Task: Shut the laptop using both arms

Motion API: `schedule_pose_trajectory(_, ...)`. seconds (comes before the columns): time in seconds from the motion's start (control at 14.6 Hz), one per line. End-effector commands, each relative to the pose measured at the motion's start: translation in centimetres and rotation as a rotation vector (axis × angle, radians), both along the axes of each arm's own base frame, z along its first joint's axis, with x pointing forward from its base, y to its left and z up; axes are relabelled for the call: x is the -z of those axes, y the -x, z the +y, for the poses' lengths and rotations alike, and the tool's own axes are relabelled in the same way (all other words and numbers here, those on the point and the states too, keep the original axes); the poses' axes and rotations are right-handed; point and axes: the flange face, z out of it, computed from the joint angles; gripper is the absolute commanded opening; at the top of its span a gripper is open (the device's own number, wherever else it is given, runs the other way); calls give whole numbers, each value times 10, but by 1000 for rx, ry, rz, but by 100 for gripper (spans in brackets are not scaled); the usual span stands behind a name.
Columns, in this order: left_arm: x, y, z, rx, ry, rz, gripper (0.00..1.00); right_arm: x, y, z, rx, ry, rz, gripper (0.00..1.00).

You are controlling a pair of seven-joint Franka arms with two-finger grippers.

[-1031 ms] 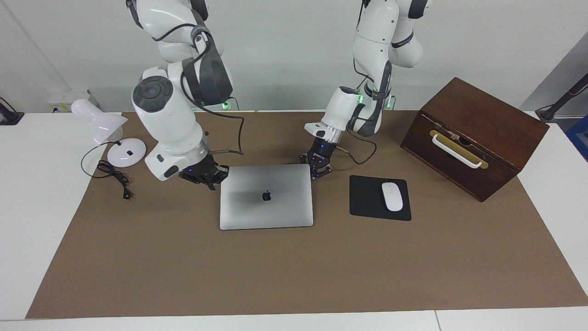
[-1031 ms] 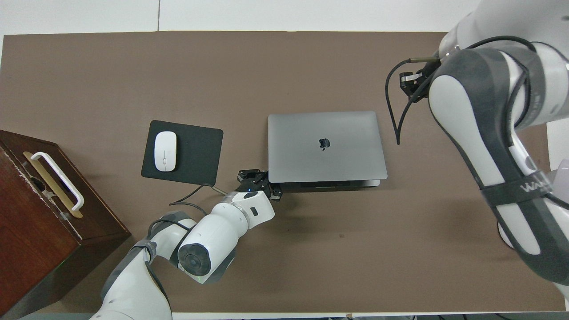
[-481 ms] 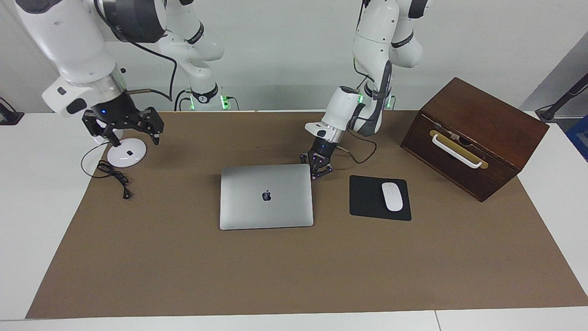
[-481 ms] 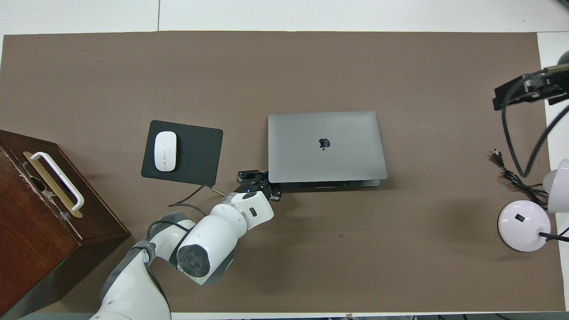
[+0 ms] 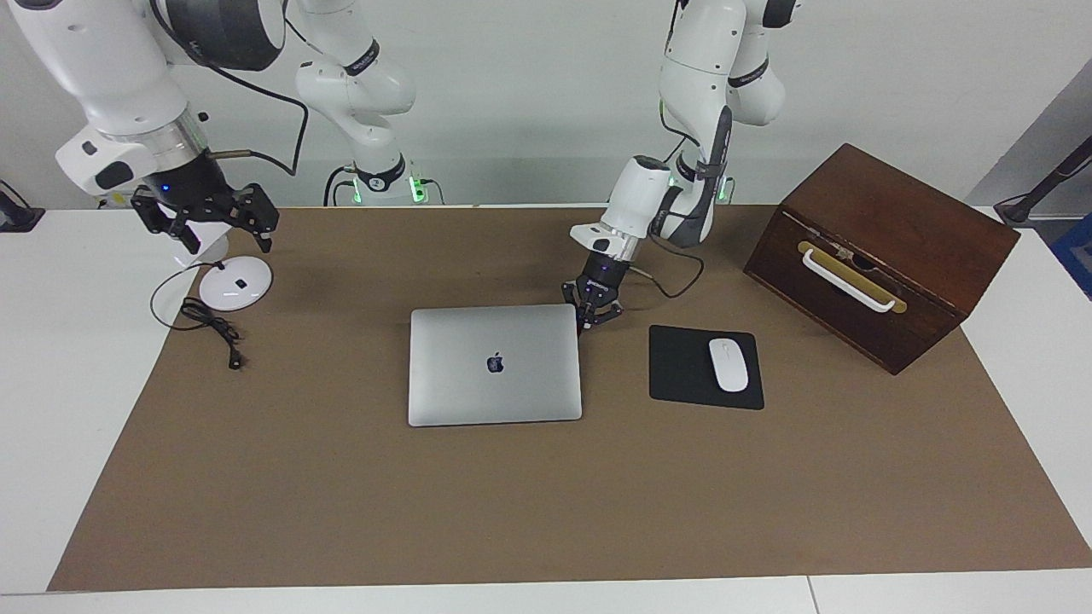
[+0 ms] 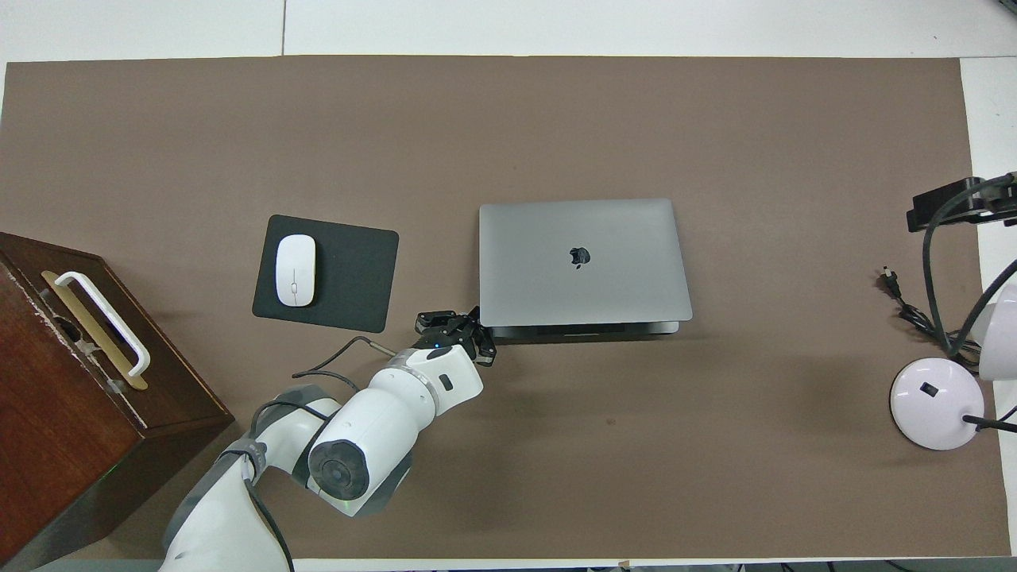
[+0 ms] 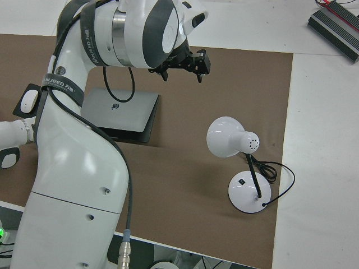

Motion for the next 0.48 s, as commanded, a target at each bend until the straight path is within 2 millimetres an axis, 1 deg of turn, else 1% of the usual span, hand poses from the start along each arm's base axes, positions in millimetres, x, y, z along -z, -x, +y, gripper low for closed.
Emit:
schedule_pose_trajectory(0.0, -32, 7, 12, -14, -60, 71, 0, -2, 21, 16, 7, -14, -31, 100)
schedule_pose_trajectory(0.07, -41, 5, 18, -27, -89, 103, 0, -10, 26, 30, -17, -14, -43, 100)
schedule_pose_trajectory(0.14, -50, 4, 24, -38, -120, 139, 0, -14, 29, 52, -57, -16, -47, 100)
schedule_pose_trajectory(0.21, -59, 4, 26, -41, -147, 169, 0, -19, 33, 63, -77, -15, -56, 100)
schedule_pose_trajectory(0.34, -78, 6, 29, -47, -192, 227, 0, -20, 35, 82, -83, -19, -60, 100)
schedule_pose_trajectory(0.41, -89, 4, 28, -52, -213, 257, 0, -20, 36, 91, -82, -20, -60, 100)
